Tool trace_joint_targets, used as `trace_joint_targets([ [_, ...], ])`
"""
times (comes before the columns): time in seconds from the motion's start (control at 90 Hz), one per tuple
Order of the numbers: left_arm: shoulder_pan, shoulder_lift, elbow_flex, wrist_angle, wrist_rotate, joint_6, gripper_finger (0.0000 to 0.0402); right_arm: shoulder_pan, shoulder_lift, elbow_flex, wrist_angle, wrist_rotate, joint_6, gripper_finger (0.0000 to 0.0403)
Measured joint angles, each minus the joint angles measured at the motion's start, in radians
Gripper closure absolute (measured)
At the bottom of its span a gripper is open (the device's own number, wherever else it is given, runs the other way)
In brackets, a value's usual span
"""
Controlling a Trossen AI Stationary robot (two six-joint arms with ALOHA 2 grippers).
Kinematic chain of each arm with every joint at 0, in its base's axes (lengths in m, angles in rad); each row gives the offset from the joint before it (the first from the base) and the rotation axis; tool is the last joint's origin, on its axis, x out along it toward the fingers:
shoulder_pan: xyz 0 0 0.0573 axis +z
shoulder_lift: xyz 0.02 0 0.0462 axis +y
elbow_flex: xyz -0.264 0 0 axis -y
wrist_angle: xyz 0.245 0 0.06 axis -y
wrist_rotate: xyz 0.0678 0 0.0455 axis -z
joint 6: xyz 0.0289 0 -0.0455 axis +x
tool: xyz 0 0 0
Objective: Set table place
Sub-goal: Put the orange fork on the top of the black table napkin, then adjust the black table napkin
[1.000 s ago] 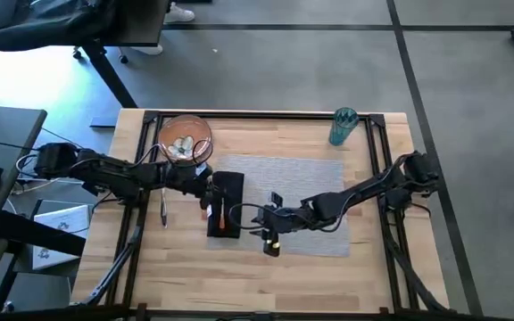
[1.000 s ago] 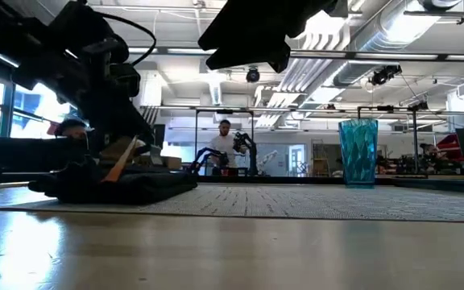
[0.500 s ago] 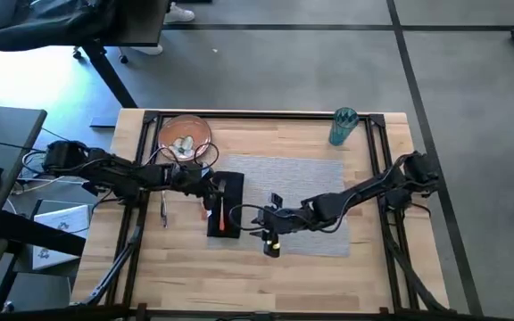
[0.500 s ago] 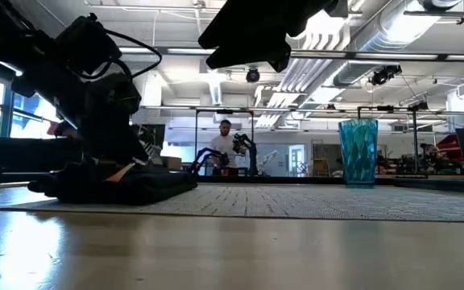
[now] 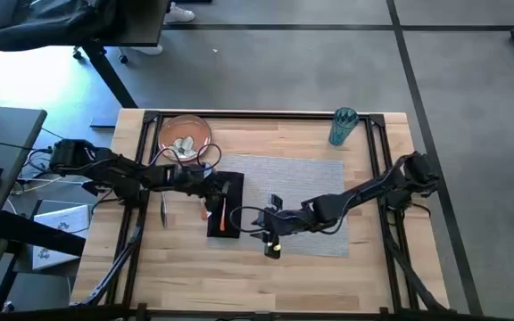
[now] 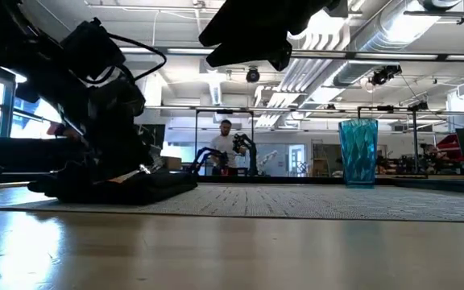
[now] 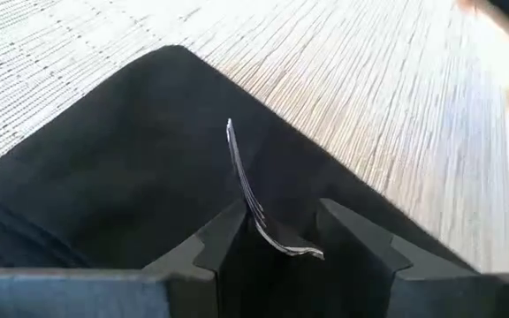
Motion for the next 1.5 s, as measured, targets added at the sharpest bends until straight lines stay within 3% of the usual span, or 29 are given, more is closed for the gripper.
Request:
trace_joint_targets([
  [0.289,0.006,-0.028,0.007,-0.062,0.007,0.003,0.0239,0.0,0.0,0.0,0.0,-0.006,0.001,0.0256],
  [0.567,-0.01,-0.152,0.11,-0.337,-0.001,0.034,0.024,0.0,0.0,0.0,-0.004,-0.015,-0.004,0.0256],
  [0.778,-0.12,-0.223,0.163,-0.511,0.058,-0.015,0.0241,-0.001,0.0,-0.001,-0.022,0.006,0.0,0.0256],
  [0.989,-0.272,-0.177,0.162,-0.513,-0.03,-0.095,0.0241,-0.03,0.057,-0.001,0.044,0.097,-0.035,0.0256],
  [1.178,-0.327,-0.139,0.162,-0.496,-0.122,-0.131,0.0241,-0.107,0.194,-0.002,0.182,0.024,-0.053,0.0262],
  [1.5,-0.33,-0.117,0.162,-0.432,-0.139,-0.1,0.0241,-0.206,0.29,0.0,0.345,-0.083,-0.022,0.0279],
])
